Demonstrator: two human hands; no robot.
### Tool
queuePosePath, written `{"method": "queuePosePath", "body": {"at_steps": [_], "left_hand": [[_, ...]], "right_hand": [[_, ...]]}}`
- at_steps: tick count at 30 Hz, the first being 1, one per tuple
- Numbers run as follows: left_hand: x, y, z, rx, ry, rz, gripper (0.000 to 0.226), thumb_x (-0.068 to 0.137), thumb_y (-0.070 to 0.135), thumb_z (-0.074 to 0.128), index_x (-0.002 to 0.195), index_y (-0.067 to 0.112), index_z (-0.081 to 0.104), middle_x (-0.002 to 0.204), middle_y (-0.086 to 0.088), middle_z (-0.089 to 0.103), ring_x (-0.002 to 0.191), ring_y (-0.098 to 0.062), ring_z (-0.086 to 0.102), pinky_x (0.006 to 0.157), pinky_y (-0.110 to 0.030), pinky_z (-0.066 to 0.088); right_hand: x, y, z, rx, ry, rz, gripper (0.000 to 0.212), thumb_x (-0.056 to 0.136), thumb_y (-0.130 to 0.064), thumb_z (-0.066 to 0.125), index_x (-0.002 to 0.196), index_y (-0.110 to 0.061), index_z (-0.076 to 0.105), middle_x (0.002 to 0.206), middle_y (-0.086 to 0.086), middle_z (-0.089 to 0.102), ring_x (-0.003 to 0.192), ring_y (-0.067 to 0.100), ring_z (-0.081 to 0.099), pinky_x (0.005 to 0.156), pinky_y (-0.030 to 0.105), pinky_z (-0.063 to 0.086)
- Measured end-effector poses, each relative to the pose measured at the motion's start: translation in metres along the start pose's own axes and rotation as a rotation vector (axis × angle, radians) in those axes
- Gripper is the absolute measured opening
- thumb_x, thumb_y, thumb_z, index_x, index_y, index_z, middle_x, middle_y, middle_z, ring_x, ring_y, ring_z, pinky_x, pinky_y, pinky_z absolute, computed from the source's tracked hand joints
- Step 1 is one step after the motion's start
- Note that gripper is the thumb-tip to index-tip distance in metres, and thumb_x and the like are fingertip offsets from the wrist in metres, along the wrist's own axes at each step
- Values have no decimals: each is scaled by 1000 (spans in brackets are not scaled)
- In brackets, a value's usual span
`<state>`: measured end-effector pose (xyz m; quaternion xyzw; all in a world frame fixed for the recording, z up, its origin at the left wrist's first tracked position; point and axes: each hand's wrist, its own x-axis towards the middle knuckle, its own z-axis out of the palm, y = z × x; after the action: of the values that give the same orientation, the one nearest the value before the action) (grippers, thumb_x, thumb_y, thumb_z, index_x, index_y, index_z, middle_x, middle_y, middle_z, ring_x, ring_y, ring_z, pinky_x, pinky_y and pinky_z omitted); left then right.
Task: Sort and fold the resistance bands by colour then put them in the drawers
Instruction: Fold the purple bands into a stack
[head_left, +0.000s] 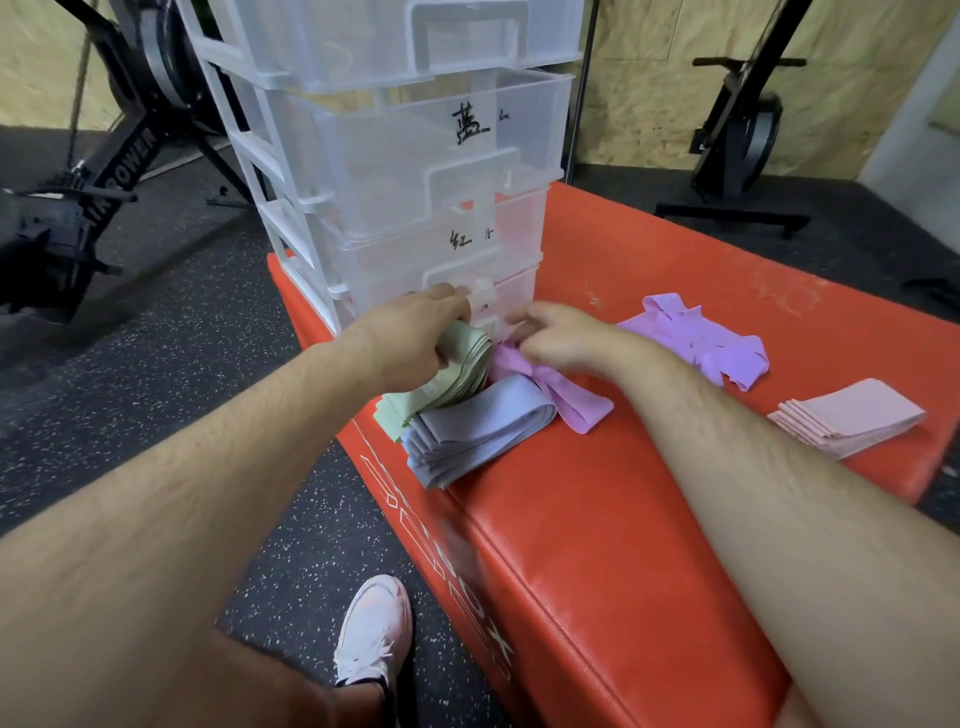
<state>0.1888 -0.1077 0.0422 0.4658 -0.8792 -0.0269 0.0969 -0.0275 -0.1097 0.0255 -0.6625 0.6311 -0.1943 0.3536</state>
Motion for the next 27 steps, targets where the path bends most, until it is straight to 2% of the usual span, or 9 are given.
{"method": "queuePosePath", "body": {"at_steps": [2,5,7,11,14,17,22,25,27], "left_hand": [[-1,1,0,3,4,-2,45,76,6,66,117,19,53,122,3,52,104,-29,56,85,-42,47],[-2,3,-1,3,16,-8,45,77,5,64,118,21,51,121,3,52,104,-28,56,84,-41,48],[-2,3,-3,2,28,-16,46,77,4,63,119,21,51,120,3,52,104,-28,56,82,-38,47],[-2,5,-6,25,28,-33,43,78,4,63,117,19,52,118,-1,52,102,-30,56,79,-34,41],[-4,6,-8,38,23,-44,43,79,5,63,118,19,51,118,0,51,104,-31,55,80,-33,39],[-7,7,-13,65,24,-54,41,80,6,63,118,18,52,120,-1,52,104,-31,55,81,-36,40],[-12,7,-24,117,59,-80,43,80,14,65,120,18,52,118,0,51,102,-30,56,78,-39,44],[-17,6,-29,119,66,-94,44,78,12,66,119,16,51,115,-2,50,99,-30,57,72,-38,44],[-19,2,-28,69,74,-106,43,80,13,68,119,15,52,117,-4,51,99,-31,58,75,-41,47]], "right_hand": [[2,14,7,-114,-19,-5,40,81,-8,63,118,-22,67,107,-6,70,98,17,66,85,33,55],[2,20,9,-149,40,-35,10,84,-11,68,90,-16,75,76,-8,65,74,12,58,63,23,44],[6,22,3,-191,130,-26,8,85,-9,67,85,-11,76,75,-4,67,70,15,59,57,23,44],[8,27,-19,-428,351,142,19,89,-8,59,102,-2,72,108,15,72,98,33,66,67,31,44],[1,25,-21,-505,361,242,39,98,-30,56,130,-8,58,137,17,52,128,38,47,93,36,42],[-4,8,-16,-398,381,-13,42,84,-23,61,126,-19,63,132,7,56,127,32,48,102,38,43],[-24,-43,9,29,-106,-267,60,73,-19,87,126,-23,59,119,-7,64,100,3,61,73,10,48],[-26,-59,28,-139,78,-317,56,71,-41,86,119,-24,63,104,-8,69,87,9,67,73,29,56],[-24,-60,33,-131,143,-315,43,75,-37,82,112,-23,65,95,-5,71,80,15,68,65,31,57]]}}
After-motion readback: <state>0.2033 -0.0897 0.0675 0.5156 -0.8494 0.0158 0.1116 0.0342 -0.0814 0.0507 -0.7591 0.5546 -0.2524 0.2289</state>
